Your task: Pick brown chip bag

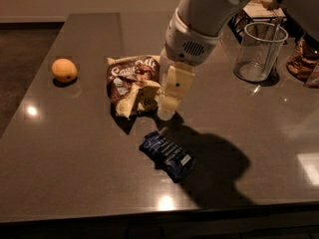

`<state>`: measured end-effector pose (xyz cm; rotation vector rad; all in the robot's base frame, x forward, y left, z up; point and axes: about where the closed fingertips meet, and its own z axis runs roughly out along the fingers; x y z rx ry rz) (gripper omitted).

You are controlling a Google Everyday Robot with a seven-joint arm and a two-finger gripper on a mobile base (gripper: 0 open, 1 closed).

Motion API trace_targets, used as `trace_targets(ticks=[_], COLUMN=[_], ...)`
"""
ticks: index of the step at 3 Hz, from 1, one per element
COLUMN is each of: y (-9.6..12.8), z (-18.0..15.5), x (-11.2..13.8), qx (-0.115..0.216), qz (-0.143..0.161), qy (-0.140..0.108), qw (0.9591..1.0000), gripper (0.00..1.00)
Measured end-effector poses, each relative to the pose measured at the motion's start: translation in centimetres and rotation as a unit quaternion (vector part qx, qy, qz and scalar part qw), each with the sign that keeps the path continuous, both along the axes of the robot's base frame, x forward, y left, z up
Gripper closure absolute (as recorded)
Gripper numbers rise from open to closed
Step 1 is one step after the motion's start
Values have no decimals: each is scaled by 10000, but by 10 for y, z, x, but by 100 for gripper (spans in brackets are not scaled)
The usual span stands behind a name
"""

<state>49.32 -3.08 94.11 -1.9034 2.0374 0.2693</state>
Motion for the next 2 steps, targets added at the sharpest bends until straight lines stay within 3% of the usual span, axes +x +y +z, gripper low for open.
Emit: trace_targets(ticks=[2], y=[58], z=[-42], x=[26], qx=[-135], qz=[-716], qy=[482], qw=[9962], gripper=[0])
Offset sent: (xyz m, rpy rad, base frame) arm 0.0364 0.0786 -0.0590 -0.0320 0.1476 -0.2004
